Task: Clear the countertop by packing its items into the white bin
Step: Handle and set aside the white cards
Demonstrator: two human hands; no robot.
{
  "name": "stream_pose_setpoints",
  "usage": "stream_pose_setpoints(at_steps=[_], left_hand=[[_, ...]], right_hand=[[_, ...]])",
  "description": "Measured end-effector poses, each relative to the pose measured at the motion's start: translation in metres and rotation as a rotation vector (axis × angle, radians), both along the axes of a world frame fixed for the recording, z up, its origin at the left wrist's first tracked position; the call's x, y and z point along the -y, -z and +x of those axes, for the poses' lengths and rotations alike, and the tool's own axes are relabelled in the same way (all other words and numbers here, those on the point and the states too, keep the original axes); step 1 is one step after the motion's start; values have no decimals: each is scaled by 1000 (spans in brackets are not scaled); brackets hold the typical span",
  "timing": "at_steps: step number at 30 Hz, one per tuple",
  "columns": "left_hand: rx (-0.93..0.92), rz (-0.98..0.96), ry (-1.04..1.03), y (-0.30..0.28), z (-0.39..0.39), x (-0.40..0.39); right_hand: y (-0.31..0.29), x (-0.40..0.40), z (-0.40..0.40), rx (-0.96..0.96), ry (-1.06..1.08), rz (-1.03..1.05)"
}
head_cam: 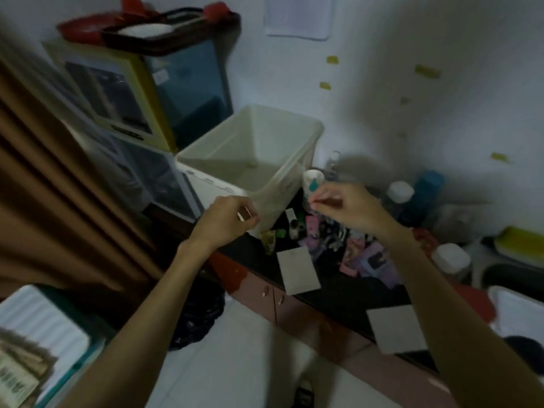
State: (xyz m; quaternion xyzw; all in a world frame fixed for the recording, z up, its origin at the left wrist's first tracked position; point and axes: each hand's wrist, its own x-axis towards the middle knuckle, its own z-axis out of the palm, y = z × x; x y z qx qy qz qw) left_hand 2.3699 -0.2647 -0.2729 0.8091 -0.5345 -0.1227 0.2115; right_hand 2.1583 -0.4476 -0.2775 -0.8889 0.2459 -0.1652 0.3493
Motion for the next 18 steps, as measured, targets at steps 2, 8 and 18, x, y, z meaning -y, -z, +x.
stream_pose_setpoints(at_steps=[2, 8, 18], left_hand=[[-35, 34, 64, 20, -12, 16], [-181, 134, 154, 86, -33, 51], [-385, 398, 217, 205, -36, 75]], right_hand=[[24, 6, -17, -43, 33, 0], [83, 2, -55, -215, 210, 113], [181, -52, -121, -363, 760, 378]])
